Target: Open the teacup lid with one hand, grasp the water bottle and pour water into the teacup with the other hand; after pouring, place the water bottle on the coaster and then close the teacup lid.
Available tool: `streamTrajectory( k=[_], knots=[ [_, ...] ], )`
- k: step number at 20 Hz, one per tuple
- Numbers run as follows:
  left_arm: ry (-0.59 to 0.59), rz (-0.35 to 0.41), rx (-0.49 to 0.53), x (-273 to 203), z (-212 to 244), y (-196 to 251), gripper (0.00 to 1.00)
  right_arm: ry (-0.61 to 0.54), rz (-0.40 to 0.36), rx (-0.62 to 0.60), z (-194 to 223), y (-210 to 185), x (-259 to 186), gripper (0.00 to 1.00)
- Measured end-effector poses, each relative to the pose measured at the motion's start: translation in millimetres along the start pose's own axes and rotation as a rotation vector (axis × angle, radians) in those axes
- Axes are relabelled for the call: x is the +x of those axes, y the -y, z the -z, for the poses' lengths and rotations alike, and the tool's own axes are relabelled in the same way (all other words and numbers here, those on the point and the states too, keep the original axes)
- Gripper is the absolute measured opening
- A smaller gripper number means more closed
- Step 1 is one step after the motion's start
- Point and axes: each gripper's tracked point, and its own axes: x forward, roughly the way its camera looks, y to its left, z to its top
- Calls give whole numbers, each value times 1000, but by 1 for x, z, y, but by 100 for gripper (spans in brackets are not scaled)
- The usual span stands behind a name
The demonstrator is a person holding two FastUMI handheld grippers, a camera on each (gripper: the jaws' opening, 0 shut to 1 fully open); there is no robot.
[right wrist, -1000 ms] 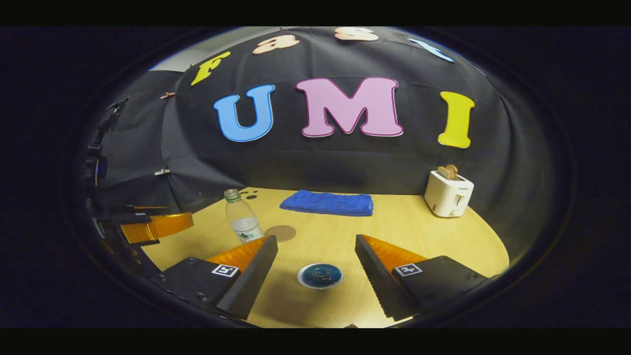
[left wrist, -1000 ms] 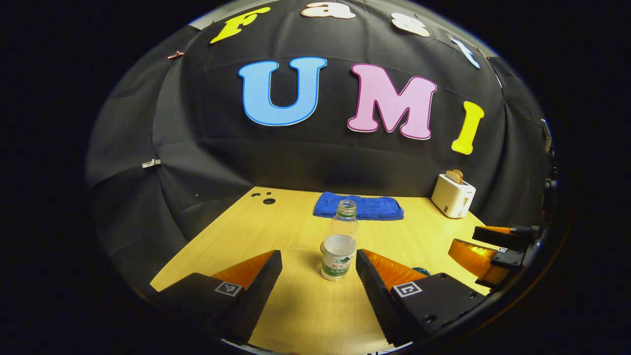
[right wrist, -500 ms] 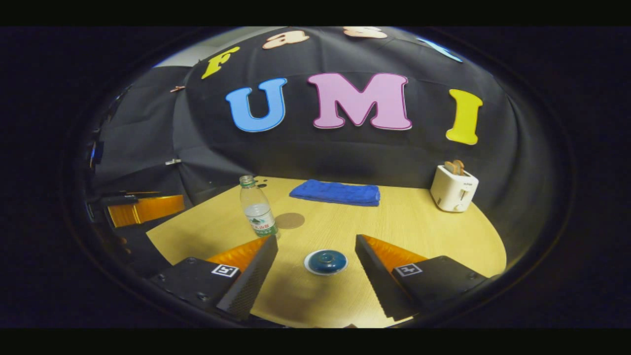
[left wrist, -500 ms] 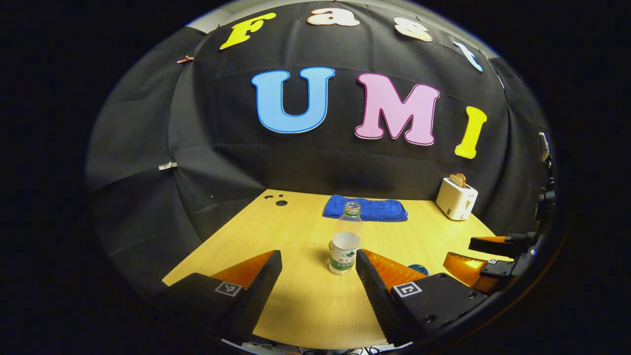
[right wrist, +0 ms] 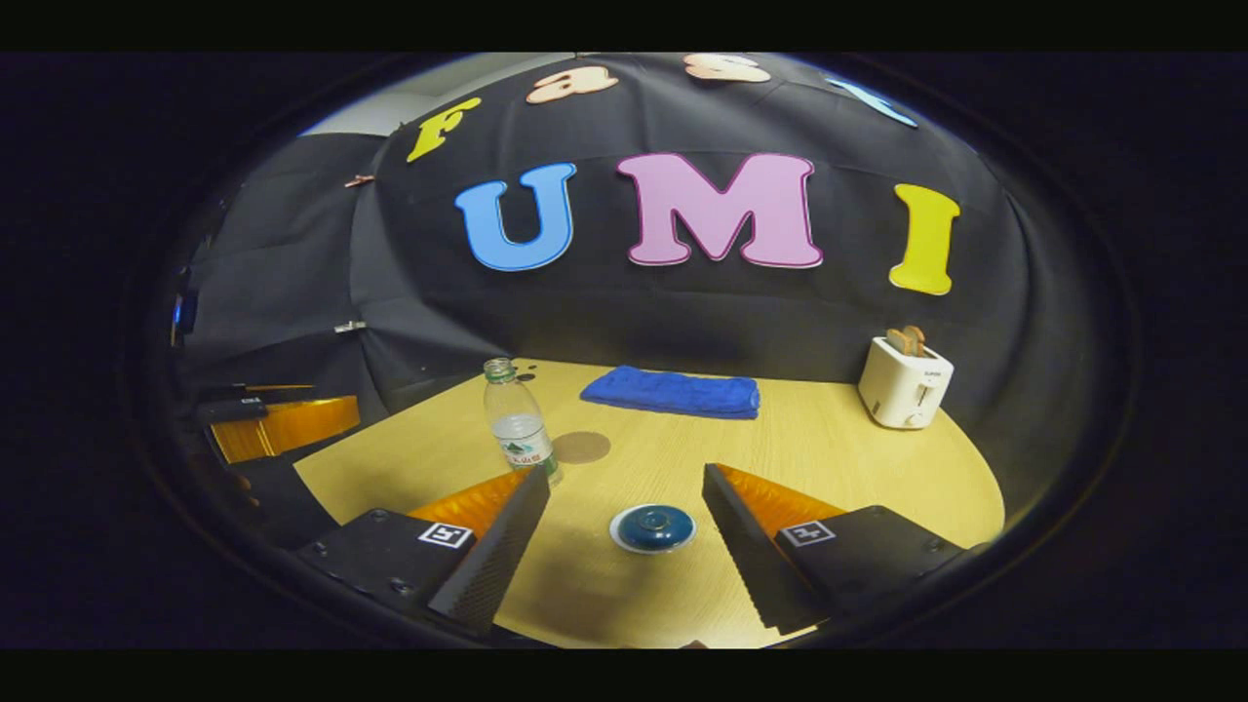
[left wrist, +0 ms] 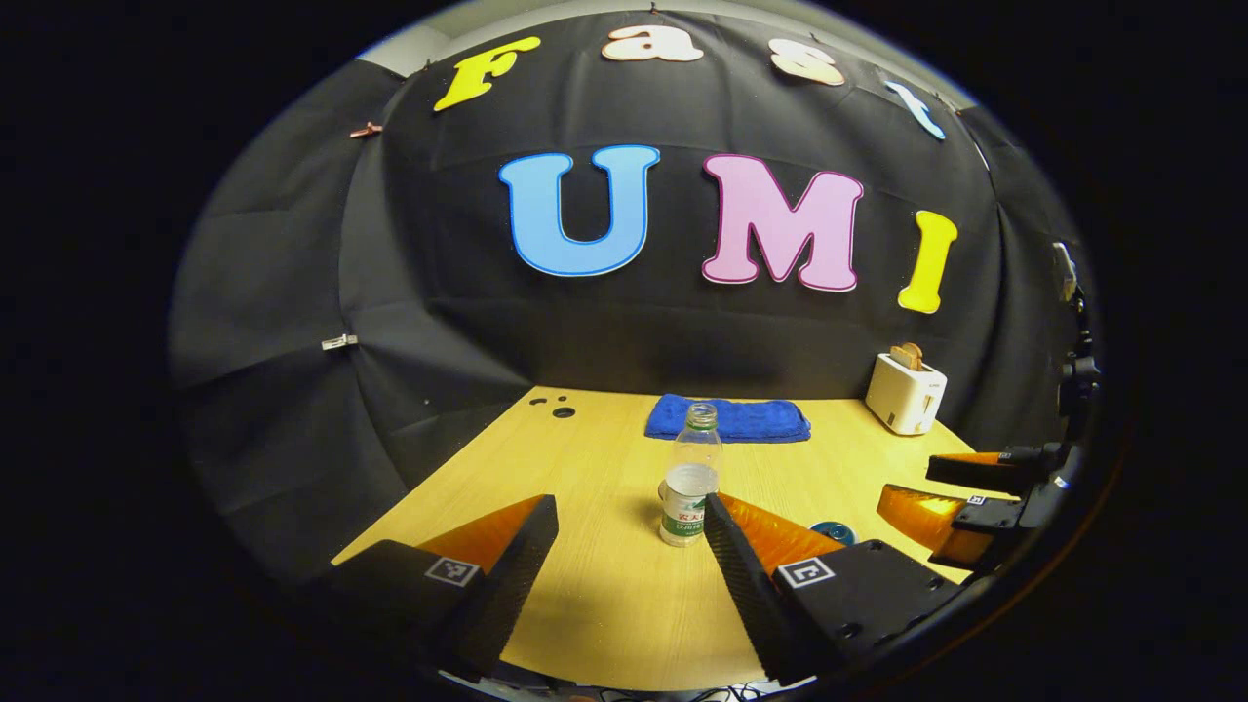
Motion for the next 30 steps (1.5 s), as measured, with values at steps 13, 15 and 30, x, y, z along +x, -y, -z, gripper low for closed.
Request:
streamTrajectory(
  k=[13, 15, 30],
  knots=[
    [-88, 91, -85, 106, 102, 12, 95, -5, 88, 44, 71, 26, 72, 98],
    [-80, 96, -70, 114, 112, 15, 95, -4, 87, 8, 85, 25, 86, 96],
    [-88, 99, -62, 123, 130, 12, 95, 4, 118, 14, 104, 21, 102, 45]
  ],
)
